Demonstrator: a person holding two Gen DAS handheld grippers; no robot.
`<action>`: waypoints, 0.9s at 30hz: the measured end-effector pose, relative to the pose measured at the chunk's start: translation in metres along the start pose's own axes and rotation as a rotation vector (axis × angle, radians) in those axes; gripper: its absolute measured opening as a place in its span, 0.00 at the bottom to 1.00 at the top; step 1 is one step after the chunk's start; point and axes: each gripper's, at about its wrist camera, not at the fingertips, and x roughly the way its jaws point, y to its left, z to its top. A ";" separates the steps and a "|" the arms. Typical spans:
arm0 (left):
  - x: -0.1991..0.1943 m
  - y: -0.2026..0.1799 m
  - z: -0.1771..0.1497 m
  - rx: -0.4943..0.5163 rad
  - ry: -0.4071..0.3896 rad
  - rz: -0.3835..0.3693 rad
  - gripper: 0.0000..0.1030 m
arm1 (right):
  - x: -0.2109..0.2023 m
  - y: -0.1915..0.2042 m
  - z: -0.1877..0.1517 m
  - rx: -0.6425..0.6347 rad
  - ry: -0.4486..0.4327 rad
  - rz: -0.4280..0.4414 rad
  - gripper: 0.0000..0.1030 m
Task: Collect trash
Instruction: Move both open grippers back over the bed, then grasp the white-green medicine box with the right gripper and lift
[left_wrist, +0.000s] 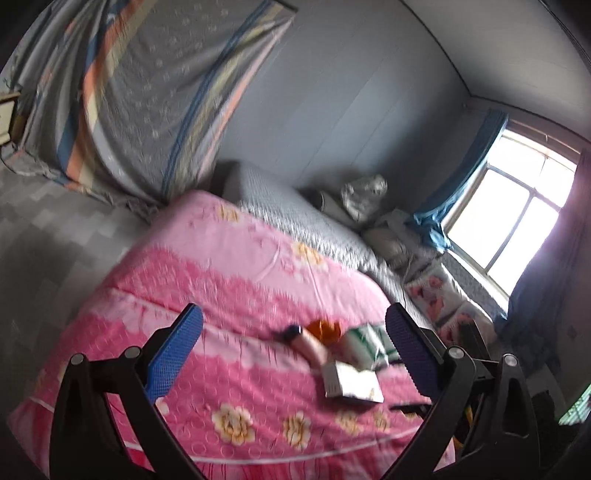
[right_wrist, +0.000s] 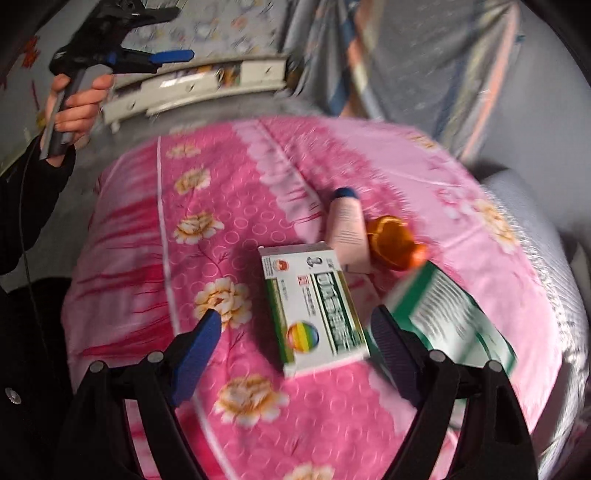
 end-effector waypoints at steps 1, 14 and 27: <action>0.005 0.002 -0.004 0.004 0.018 -0.005 0.92 | 0.008 -0.001 0.003 -0.015 0.027 0.020 0.77; 0.044 0.005 -0.029 0.028 0.115 -0.018 0.92 | 0.072 -0.020 0.018 -0.049 0.195 0.077 0.68; 0.069 -0.032 -0.035 0.154 0.189 0.013 0.92 | 0.056 -0.035 0.012 0.100 0.103 0.150 0.60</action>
